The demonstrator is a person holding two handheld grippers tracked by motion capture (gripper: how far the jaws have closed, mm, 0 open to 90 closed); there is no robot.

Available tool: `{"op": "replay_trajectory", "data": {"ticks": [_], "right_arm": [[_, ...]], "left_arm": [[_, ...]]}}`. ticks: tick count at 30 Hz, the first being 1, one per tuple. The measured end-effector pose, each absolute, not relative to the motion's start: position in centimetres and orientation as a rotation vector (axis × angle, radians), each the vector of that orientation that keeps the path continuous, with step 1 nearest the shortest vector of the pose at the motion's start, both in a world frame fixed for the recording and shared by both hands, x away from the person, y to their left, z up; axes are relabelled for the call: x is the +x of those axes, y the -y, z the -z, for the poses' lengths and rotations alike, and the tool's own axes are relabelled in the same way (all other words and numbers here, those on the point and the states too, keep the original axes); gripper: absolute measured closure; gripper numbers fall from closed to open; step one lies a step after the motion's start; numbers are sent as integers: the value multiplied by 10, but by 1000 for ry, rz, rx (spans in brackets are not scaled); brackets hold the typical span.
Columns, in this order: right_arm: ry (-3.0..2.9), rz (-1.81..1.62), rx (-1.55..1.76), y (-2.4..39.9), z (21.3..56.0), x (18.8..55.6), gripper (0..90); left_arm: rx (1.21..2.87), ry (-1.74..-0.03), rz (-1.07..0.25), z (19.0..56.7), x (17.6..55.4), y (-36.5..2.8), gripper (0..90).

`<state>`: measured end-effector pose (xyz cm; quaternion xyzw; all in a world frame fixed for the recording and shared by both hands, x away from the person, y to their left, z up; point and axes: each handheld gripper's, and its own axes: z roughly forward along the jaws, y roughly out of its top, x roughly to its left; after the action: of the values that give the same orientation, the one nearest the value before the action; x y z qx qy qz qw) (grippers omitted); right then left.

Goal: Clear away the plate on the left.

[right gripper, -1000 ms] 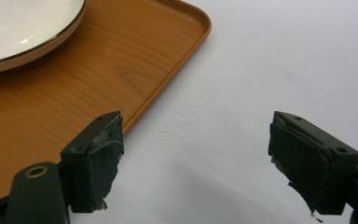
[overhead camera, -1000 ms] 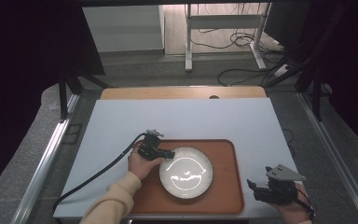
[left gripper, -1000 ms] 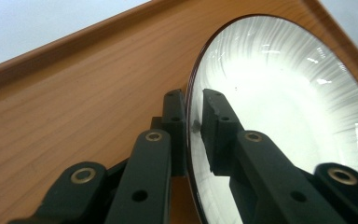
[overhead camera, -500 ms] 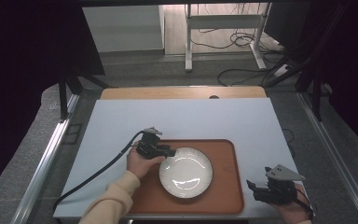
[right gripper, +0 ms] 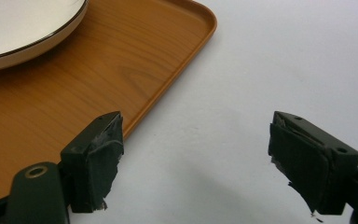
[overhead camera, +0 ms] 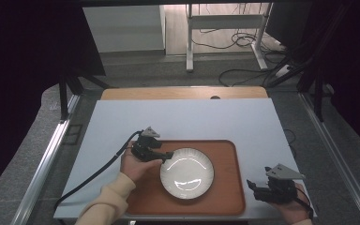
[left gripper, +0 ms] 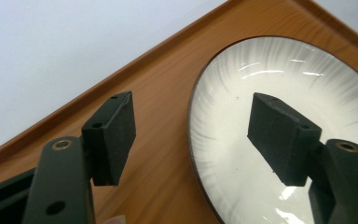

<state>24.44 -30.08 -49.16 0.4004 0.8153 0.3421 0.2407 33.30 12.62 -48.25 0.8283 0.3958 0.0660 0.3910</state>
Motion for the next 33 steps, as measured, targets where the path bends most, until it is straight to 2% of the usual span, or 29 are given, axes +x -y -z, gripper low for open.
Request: {"op": "replay_trajectory", "data": {"ticks": [8, 14, 22, 30, 33], "right_arm": [[-2215, -944, 1083, 302, 488, 242, 186], [-2228, -938, 1059, 297, 487, 241, 186], [-2233, -935, 1062, 296, 487, 242, 186], [-2252, -924, 1066, 295, 490, 244, 186], [-2254, -925, 1068, 296, 491, 245, 186]], "left_arm": [[2074, -967, -217, 465, 311, -140, 295], [2080, -1001, -339, 462, 277, -175, 294], [2048, -1077, -400, 470, 239, -212, 292], [2045, -1106, -406, 477, 211, -223, 290], [1975, -1124, -341, 478, 209, -229, 290]]}}
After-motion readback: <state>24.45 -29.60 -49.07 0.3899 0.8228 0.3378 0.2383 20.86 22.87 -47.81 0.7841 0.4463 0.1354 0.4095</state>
